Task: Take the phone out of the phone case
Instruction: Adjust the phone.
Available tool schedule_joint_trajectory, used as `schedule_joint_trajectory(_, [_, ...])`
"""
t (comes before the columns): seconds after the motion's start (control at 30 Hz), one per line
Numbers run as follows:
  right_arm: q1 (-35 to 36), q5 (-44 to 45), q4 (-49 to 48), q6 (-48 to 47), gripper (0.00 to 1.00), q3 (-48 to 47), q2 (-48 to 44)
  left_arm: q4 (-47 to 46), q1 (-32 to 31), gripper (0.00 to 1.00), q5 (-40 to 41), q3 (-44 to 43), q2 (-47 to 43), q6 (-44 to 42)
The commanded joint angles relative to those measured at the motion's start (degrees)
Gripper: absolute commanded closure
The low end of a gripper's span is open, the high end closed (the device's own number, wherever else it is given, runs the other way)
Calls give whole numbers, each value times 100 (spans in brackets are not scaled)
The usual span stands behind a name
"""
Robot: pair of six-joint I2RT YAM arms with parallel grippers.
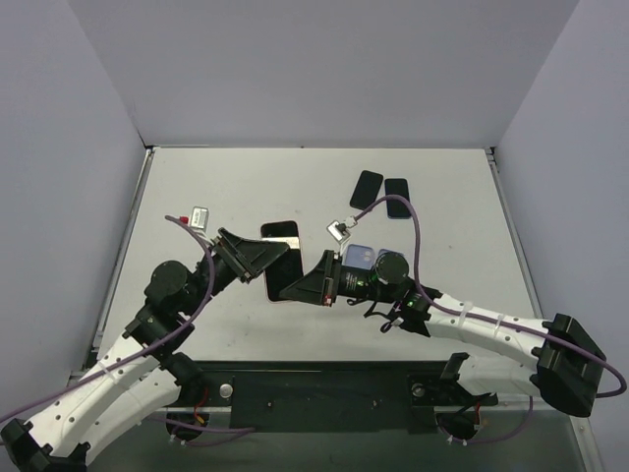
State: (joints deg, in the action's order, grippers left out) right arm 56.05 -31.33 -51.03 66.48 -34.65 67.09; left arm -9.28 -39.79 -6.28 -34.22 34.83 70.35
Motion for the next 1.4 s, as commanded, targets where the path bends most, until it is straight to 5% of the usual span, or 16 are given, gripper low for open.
schedule_joint_trajectory(0.0, [46,-268,170,-390,100,-331,-267,-337,182,46,-574,-524,216,-144])
schedule_joint_trajectory(0.07, [37,-303,582,-538,100,-419,-275,-583,392,55,-1073,-577,383,-127])
schedule_joint_trajectory(0.23, [29,-549,1209,-794,100,-595,-468,-1355,1455,55,-2883,-753,876,303])
schedule_joint_trajectory(0.37, [29,-523,1814,-1189,100,-726,-635,-1963,1711,71,-3519,-753,1219,673])
schedule_joint_trajectory(0.43, [29,-576,1982,-1304,100,-779,-627,-2025,1703,71,-3703,-771,1272,665])
schedule_joint_trajectory(0.7, [-7,-918,1807,-1137,100,-1113,-276,-2297,1685,59,-4056,-771,1333,779])
schedule_joint_trajectory(0.9, [-15,-910,1640,-1049,100,-1289,-126,-2342,1650,60,-4048,-762,1290,814])
schedule_joint_trajectory(0.97, [-24,-866,1631,-1023,100,-1333,-108,-2359,1650,63,-4047,-727,1289,814])
schedule_joint_trajectory(1.17, [-120,-751,1701,-1005,100,-1377,-47,-2333,1650,92,-4126,-814,1325,805])
schedule_joint_trajectory(1.23, [-226,-752,1815,-1005,88,-1308,-108,-2202,1659,100,-4109,-893,1316,762])
schedule_joint_trajectory(1.37, [-419,-830,1824,-944,71,-1001,-362,-1746,1668,100,-3977,-1121,1290,656])
